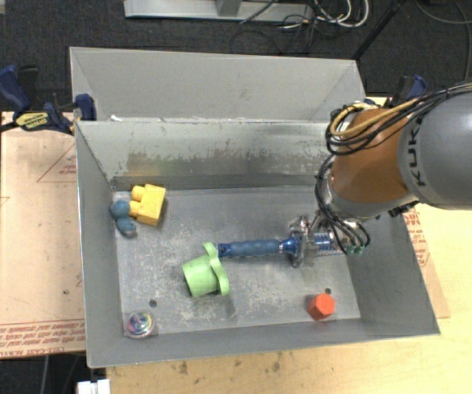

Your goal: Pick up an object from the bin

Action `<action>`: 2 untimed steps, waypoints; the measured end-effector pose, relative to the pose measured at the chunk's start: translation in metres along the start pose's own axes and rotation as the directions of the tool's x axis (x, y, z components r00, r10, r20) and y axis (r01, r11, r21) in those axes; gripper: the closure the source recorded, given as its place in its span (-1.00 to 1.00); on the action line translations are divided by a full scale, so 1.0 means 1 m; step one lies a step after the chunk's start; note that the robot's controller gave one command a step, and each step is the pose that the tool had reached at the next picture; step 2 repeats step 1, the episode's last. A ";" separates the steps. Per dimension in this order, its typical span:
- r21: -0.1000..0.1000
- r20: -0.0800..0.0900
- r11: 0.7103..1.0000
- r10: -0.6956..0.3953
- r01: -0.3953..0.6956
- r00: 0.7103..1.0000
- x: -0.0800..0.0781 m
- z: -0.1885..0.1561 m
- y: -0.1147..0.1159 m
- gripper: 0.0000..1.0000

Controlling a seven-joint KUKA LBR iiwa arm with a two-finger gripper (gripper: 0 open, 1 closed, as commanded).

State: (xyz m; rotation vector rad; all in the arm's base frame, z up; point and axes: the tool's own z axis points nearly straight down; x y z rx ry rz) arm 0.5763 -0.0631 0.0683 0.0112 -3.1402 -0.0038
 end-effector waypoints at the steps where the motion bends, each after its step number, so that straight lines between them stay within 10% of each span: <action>1: 0.003 0.011 1.000 -0.001 0.001 1.000 -0.002 -0.104 0.000 1.00; 2: 0.003 0.011 1.000 -0.001 0.001 1.000 -0.002 -0.104 0.000 1.00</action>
Offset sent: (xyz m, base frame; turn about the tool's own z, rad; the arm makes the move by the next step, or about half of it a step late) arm 0.0000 0.0000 0.0995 0.0000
